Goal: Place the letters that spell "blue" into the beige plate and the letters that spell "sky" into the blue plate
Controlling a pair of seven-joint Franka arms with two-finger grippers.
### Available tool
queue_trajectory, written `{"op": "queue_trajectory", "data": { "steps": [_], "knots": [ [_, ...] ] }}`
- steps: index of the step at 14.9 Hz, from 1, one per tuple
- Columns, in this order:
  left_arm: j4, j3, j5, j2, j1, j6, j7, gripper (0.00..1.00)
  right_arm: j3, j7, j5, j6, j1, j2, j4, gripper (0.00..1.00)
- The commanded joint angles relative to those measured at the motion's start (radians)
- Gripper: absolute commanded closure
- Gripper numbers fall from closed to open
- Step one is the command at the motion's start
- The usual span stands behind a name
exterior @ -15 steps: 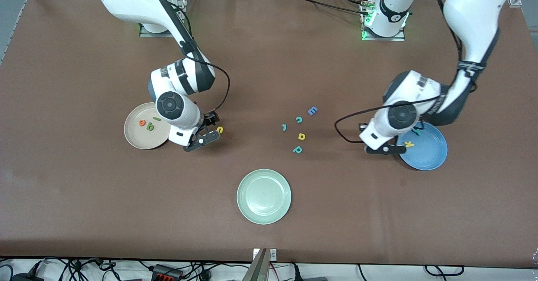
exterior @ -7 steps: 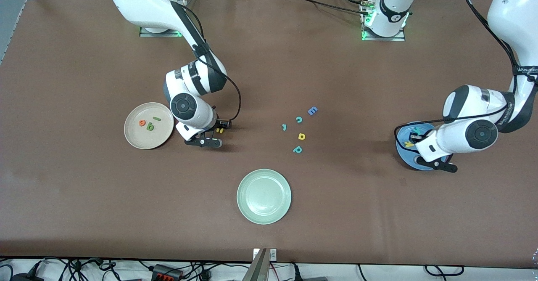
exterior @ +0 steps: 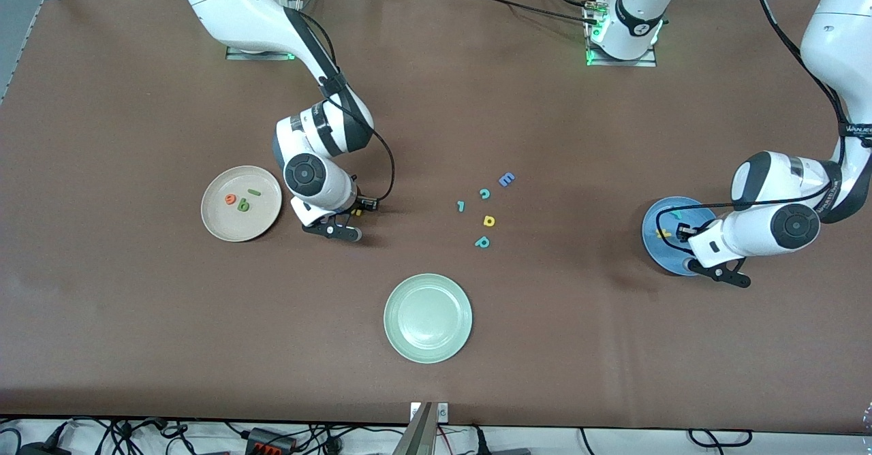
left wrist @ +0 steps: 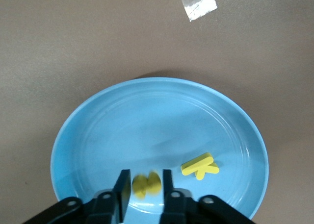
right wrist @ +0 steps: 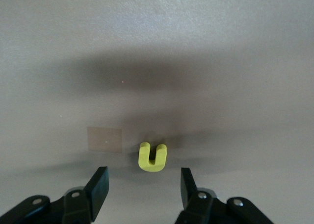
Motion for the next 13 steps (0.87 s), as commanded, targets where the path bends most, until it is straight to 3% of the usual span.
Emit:
{"op": "queue_trajectory", "data": {
  "steps": [1, 4, 6, 10, 13],
  "knots": [
    [0.017, -0.011, 0.017, 0.001, 0.003, -0.013, 0.02, 0.0, -0.011, 0.052, 0.008, 0.001, 0.015, 0.021, 0.02, 0.34],
    [0.024, -0.034, 0.01, -0.016, -0.003, -0.064, 0.012, 0.0, -0.013, 0.089, 0.007, 0.0, 0.017, 0.025, 0.012, 0.34],
    [0.052, -0.091, -0.001, -0.035, -0.002, -0.145, 0.008, 0.0, -0.013, 0.095, 0.007, 0.001, 0.017, 0.025, 0.012, 0.37],
    [0.234, -0.172, -0.05, -0.041, -0.006, -0.383, -0.023, 0.0, -0.016, 0.093, 0.005, 0.003, 0.014, 0.025, 0.015, 0.53],
    [0.384, -0.238, -0.075, -0.041, -0.011, -0.567, -0.028, 0.0, -0.016, 0.09, 0.004, 0.004, 0.012, 0.027, 0.019, 0.53]
  ]
}}
